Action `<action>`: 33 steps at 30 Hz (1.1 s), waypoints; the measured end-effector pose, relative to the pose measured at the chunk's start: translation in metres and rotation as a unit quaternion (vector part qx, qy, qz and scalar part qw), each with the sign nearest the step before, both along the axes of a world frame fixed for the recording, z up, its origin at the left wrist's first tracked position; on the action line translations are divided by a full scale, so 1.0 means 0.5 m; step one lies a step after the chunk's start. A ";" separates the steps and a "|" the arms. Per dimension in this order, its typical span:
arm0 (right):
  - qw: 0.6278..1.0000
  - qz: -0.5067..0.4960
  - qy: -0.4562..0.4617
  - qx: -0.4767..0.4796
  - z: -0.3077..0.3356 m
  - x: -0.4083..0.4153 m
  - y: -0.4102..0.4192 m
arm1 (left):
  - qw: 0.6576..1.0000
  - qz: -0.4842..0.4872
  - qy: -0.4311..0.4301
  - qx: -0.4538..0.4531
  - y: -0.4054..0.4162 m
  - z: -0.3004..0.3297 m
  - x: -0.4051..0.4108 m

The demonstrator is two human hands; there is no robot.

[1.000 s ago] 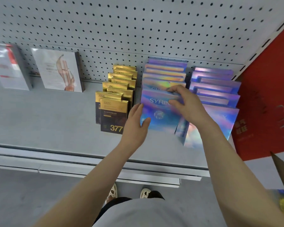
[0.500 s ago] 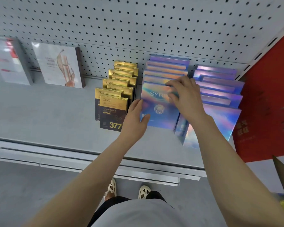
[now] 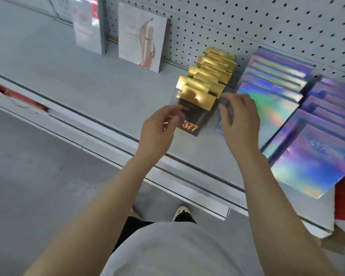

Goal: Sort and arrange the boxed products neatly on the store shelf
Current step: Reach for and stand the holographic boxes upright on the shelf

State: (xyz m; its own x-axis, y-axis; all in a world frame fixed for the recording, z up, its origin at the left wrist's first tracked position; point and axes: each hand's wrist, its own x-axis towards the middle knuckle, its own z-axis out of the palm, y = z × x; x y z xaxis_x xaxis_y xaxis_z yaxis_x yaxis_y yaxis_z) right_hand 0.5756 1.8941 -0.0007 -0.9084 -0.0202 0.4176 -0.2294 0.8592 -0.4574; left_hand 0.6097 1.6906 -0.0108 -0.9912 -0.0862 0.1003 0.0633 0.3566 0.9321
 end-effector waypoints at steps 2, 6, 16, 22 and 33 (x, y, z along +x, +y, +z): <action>0.999 0.043 -0.014 -0.029 -0.022 0.019 -0.088 | 0.999 0.049 -0.019 0.007 -0.083 -0.015 0.024; 0.984 0.149 -0.086 -0.041 -0.076 0.043 -0.269 | 0.988 0.142 -0.053 0.034 -0.262 -0.063 0.078; 0.954 0.240 -0.167 -0.063 -0.141 0.027 -0.780 | 0.950 0.277 -0.141 0.011 -0.760 -0.139 0.195; 0.938 0.295 -0.175 -0.045 -0.134 -0.032 -1.026 | 0.932 0.326 -0.157 -0.008 -1.000 -0.142 0.172; 0.928 0.335 -0.162 -0.029 -0.117 -0.335 -1.442 | 0.916 0.374 -0.147 -0.014 -1.391 -0.128 -0.097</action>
State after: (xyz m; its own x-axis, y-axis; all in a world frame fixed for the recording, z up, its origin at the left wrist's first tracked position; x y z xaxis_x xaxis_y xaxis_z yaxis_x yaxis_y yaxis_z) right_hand 0.4082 1.1732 -0.0590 -0.7788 -0.6109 0.1425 -0.5444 0.5455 -0.6372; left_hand 0.5614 0.9953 -0.0745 -0.6412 -0.7530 -0.1478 -0.4600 0.2230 0.8595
